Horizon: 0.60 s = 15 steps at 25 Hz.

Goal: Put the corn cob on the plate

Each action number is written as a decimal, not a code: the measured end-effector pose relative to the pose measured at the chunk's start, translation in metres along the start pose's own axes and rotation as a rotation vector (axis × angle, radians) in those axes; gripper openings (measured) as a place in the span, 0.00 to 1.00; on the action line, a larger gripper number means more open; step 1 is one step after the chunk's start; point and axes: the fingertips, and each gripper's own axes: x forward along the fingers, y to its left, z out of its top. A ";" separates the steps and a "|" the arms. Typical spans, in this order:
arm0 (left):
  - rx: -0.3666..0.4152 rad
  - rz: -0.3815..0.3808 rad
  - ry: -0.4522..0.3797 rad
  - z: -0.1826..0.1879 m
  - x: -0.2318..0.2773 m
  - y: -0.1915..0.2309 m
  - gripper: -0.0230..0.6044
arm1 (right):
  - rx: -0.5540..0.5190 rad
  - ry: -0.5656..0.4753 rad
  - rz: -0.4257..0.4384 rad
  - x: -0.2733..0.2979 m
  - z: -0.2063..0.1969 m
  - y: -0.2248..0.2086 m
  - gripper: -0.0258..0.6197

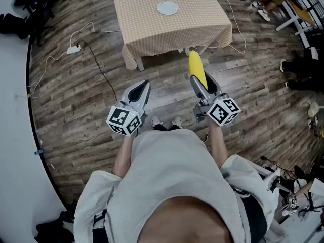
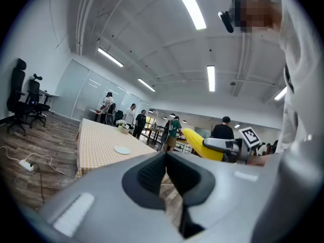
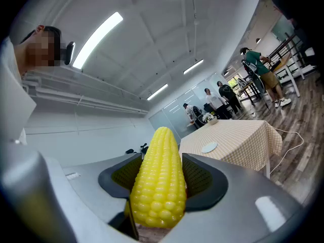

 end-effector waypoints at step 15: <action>0.017 0.014 0.003 -0.006 -0.005 -0.031 0.05 | 0.005 0.038 0.046 -0.017 -0.015 0.006 0.44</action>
